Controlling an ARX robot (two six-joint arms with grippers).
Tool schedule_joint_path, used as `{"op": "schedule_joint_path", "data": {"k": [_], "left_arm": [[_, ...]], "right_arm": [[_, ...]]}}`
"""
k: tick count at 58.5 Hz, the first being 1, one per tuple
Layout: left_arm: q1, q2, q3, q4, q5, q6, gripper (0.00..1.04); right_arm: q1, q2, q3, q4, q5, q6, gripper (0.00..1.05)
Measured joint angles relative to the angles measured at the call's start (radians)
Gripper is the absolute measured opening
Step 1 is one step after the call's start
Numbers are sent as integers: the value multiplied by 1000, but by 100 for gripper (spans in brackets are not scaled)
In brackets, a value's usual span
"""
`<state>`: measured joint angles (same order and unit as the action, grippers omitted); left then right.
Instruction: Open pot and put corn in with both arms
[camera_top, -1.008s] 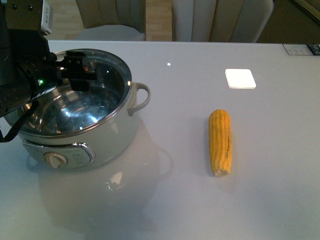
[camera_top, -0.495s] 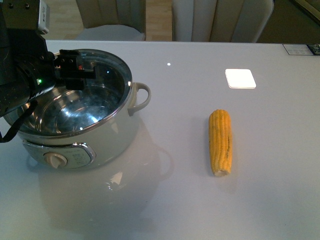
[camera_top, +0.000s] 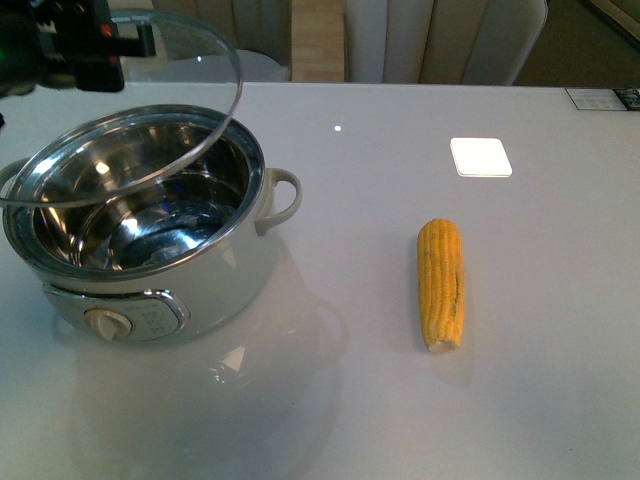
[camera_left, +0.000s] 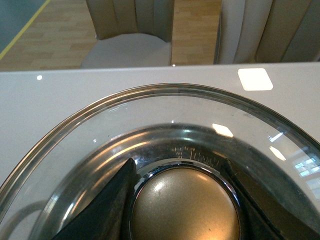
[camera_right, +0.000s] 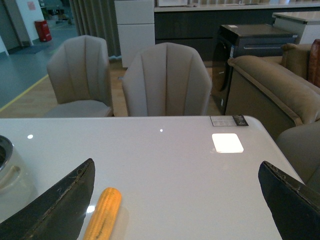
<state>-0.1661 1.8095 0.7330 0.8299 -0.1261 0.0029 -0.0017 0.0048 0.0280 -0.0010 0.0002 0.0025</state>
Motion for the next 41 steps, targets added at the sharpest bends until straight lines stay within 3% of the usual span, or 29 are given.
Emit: {"op": "schedule_joint_path", "data": {"k": [11, 24, 32, 41], "left_arm": [[107, -108, -19, -12, 39, -7, 44], [407, -161, -98, 29, 124, -4, 44], [626, -60, -137, 148, 190, 15, 44], [714, 83, -147, 267, 230, 35, 44]], "right_arm": [[0, 0, 0, 0, 0, 0, 96], [0, 0, 0, 0, 0, 0, 96], [0, 0, 0, 0, 0, 0, 96], [0, 0, 0, 0, 0, 0, 96]]}}
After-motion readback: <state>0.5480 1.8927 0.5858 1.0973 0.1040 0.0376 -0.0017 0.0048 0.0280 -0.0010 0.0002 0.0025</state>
